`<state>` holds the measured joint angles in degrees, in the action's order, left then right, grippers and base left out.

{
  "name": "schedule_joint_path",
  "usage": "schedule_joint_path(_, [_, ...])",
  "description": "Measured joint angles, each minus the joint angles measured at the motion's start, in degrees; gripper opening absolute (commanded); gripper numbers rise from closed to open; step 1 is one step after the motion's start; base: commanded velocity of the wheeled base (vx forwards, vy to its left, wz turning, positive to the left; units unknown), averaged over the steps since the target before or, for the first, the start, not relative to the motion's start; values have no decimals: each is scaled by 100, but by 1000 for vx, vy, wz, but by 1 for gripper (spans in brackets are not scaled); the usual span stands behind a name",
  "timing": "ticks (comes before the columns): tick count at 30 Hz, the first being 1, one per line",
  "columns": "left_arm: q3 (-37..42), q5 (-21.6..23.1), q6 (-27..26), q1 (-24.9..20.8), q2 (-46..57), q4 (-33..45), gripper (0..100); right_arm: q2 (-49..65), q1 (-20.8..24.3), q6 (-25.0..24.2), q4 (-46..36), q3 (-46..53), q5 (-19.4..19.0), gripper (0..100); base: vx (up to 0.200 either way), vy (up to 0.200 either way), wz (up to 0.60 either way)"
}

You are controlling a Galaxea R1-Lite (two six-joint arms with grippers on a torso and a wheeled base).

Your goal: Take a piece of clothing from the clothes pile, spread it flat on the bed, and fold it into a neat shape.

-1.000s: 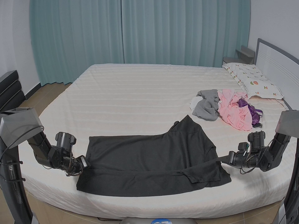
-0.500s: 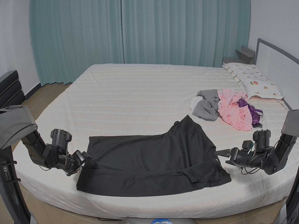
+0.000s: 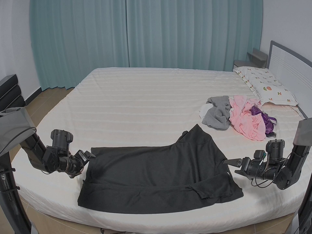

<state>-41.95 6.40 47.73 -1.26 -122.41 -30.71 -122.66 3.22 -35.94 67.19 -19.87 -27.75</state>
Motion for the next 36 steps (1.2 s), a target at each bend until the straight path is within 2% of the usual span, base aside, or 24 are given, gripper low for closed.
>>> schedule_joint_path(10, [-816,20,-11,5,-157,71,100,-62,83,-308,0,-2,-2,100,0,0,0])
schedule_joint_path(17, [-1687,66,-88,-6,-419,466,100,-82,99,-405,2,-2,-4,100,0,0,0])
schedule_joint_path(25, [-2649,446,-421,-15,-780,841,100,-112,83,-689,9,-39,0,100,0,0,0])
schedule_joint_path(36, [-3184,495,-453,-32,-1495,449,100,-173,100,-706,7,-66,-6,100,0,0,0])
